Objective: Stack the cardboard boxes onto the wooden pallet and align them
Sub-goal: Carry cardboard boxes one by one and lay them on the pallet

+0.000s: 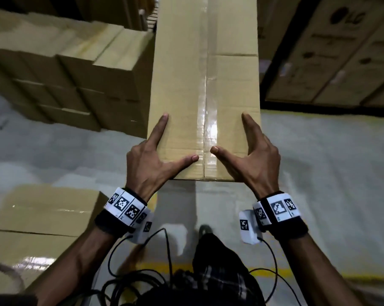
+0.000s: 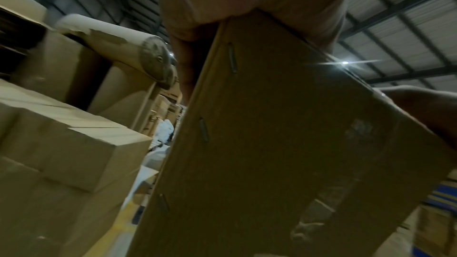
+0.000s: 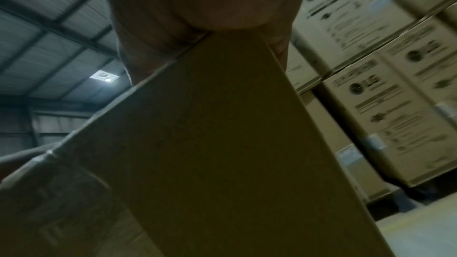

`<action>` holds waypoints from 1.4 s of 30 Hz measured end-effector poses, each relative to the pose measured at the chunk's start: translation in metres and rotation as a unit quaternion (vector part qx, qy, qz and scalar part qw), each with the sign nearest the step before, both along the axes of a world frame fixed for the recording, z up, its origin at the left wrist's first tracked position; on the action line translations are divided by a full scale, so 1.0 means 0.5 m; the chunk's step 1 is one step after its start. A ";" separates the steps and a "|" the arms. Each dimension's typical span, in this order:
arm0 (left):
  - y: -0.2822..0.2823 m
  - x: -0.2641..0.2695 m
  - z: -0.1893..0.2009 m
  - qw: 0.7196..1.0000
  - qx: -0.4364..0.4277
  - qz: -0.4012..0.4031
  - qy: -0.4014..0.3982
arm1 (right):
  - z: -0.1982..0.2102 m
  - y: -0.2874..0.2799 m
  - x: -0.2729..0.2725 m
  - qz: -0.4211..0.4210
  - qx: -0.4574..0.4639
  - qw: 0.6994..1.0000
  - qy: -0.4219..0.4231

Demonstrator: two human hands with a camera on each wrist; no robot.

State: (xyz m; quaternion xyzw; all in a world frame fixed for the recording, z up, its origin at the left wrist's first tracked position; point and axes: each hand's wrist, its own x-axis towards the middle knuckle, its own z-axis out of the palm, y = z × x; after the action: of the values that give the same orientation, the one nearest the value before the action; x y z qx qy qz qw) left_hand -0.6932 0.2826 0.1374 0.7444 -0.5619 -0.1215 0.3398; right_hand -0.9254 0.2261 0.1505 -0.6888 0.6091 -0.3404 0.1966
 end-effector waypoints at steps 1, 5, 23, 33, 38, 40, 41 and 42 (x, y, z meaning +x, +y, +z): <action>-0.027 0.034 -0.004 1.000 0.003 0.022 0.000 | -0.004 -0.050 0.039 0.022 0.004 1.000 0.005; -0.126 0.147 -0.012 0.996 0.010 0.092 0.002 | -0.015 -0.216 0.172 0.099 0.016 0.995 -0.012; -0.524 0.632 0.001 0.900 0.012 0.435 0.008 | -0.008 -0.854 0.898 0.446 0.043 0.894 -0.021; -0.553 1.085 -0.047 0.822 0.030 0.567 0.034 | -0.038 -0.926 1.482 0.571 0.057 0.819 0.035; -0.530 1.330 -0.030 0.790 0.018 0.611 0.048 | -0.006 -0.909 1.784 0.626 0.075 0.774 0.067; -0.524 1.406 -0.029 0.774 0.021 0.630 0.054 | -0.014 -0.901 1.891 0.637 0.082 0.764 0.059; -0.519 1.449 -0.027 0.766 0.027 0.641 0.050 | -0.020 -0.895 1.950 0.642 0.088 0.760 0.053; -0.515 1.479 -0.025 0.760 0.034 0.647 0.048 | -0.025 -0.891 1.992 0.648 0.090 0.754 0.057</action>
State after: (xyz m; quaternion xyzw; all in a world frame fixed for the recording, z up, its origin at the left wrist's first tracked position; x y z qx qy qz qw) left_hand 0.0463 0.0249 0.1249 0.9350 0.0745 0.0727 0.3390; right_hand 0.0706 -0.2192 0.1382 -0.9159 0.0545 -0.0356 0.3962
